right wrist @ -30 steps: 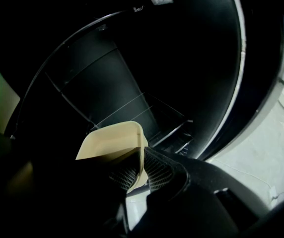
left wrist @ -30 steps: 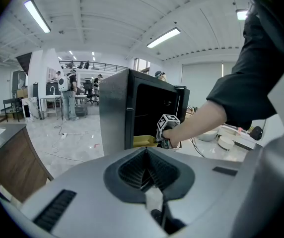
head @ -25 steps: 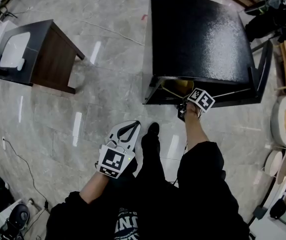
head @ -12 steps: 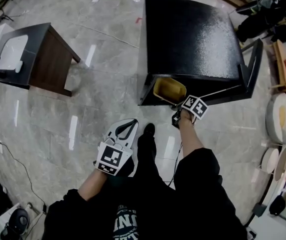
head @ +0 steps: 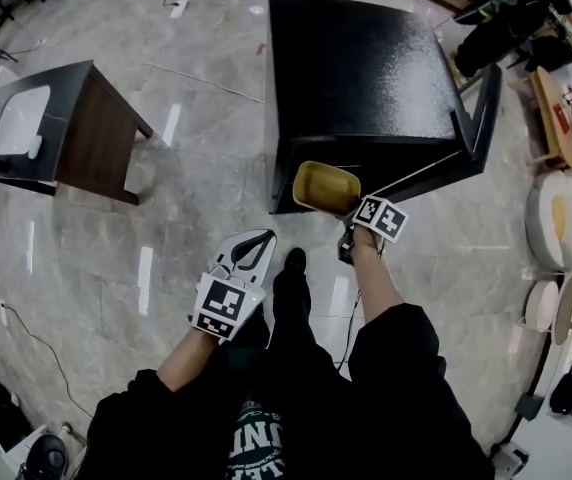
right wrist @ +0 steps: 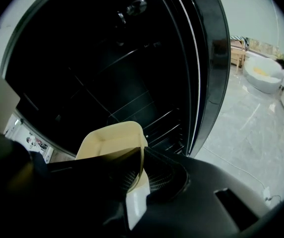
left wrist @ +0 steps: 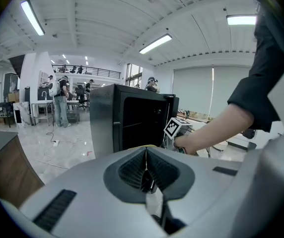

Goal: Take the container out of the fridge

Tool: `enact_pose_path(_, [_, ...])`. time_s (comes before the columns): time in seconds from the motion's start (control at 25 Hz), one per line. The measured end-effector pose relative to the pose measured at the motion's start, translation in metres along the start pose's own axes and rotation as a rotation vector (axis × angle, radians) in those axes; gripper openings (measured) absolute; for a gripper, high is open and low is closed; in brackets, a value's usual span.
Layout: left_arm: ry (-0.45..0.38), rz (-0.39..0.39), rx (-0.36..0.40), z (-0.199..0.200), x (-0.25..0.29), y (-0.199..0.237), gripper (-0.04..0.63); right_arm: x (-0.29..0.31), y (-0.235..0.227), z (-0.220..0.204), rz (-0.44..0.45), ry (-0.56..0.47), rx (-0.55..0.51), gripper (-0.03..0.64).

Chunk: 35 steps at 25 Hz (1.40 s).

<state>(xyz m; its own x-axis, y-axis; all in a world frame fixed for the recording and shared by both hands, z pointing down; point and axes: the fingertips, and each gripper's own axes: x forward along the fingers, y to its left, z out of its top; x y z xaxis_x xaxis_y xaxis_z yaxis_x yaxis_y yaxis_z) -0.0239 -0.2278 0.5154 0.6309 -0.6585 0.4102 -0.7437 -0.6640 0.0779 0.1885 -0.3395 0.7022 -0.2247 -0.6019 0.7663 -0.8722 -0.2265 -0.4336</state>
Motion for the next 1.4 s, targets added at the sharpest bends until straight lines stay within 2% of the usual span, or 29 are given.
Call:
enact_pose_path(0.32, [-0.012, -0.022, 0.022, 0.003, -0.009, -0.011, 0.014, -0.05, 0.015, 0.004, 0.038, -0.022, -0.079, 0.044])
enact_pose_path(0.92, [-0.027, -0.02, 0.036, 0.002, -0.023, -0.017, 0.014, -0.155, 0.002, -0.036, 0.072, -0.062, -0.161, 0.044])
enact_pose_path(1.16, [-0.026, -0.019, 0.042, 0.004, -0.023, -0.015, 0.014, -0.207, 0.019, -0.038, 0.106, -0.124, -0.199, 0.044])
enact_pose_path(1.4, [-0.026, -0.028, 0.056, 0.003, -0.027, -0.019, 0.014, -0.243, 0.037, -0.062, 0.167, -0.146, -0.206, 0.044])
